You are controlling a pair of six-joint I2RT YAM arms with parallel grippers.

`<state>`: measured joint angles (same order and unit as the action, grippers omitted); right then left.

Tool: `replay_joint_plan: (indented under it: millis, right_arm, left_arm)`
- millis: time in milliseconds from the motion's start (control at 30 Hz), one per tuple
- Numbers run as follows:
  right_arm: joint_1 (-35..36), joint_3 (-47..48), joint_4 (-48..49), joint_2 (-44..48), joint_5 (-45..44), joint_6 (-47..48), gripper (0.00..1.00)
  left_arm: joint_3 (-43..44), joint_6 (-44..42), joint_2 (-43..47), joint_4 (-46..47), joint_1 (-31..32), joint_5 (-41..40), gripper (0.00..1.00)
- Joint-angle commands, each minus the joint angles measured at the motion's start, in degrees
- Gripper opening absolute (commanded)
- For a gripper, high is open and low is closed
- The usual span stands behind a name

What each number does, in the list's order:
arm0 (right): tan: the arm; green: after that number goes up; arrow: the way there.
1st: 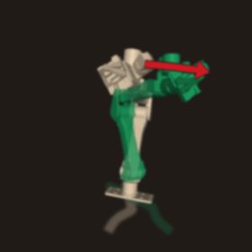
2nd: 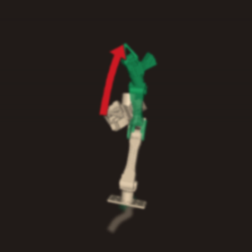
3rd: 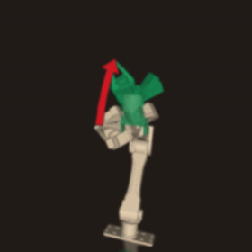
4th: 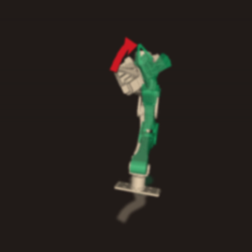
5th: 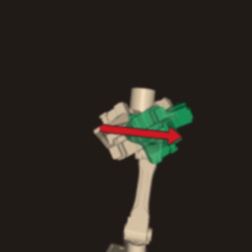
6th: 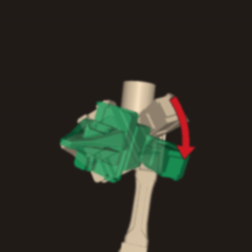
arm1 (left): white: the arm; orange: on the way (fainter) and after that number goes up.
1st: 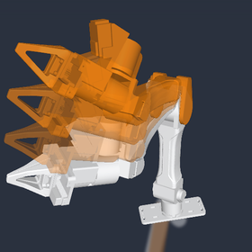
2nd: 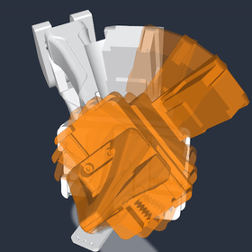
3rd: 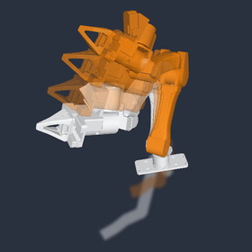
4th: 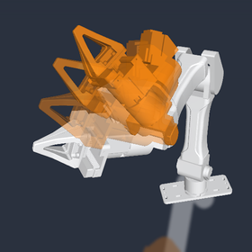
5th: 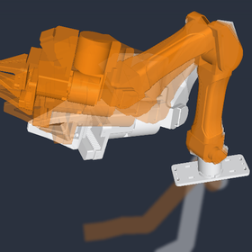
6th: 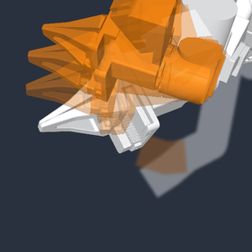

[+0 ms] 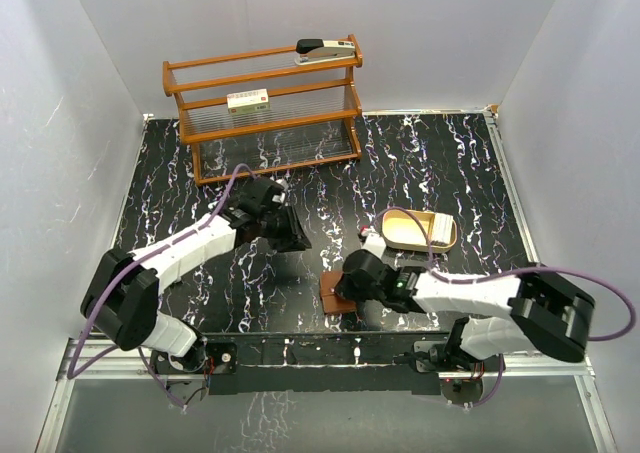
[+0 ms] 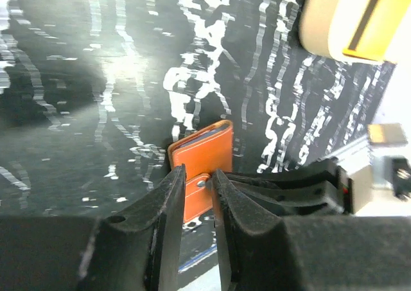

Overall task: Put the credit cards into the card holder
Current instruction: Move the card holder to the center of the board.

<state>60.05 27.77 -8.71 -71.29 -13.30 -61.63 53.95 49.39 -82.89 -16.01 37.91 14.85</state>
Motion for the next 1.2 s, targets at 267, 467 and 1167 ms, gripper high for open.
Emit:
replay_joint_plan:
  millis: [267,467,1167]
  right_arm:
    - [-4.82,18.20,-1.86,-21.63,-5.59,14.81,0.10]
    - [-5.58,24.72,-7.51,-20.12,-5.96,17.99,0.24]
    - [-5.57,32.29,-30.61,14.90,-9.95,16.36,0.98]
  left_arm:
    - [-1.83,-7.46,5.02,-6.76,-10.85,2.55,0.33]
    - [-0.01,-10.05,8.85,-10.63,-12.12,0.94,0.41]
    - [12.03,-18.54,22.52,-17.20,-12.09,1.75,0.99]
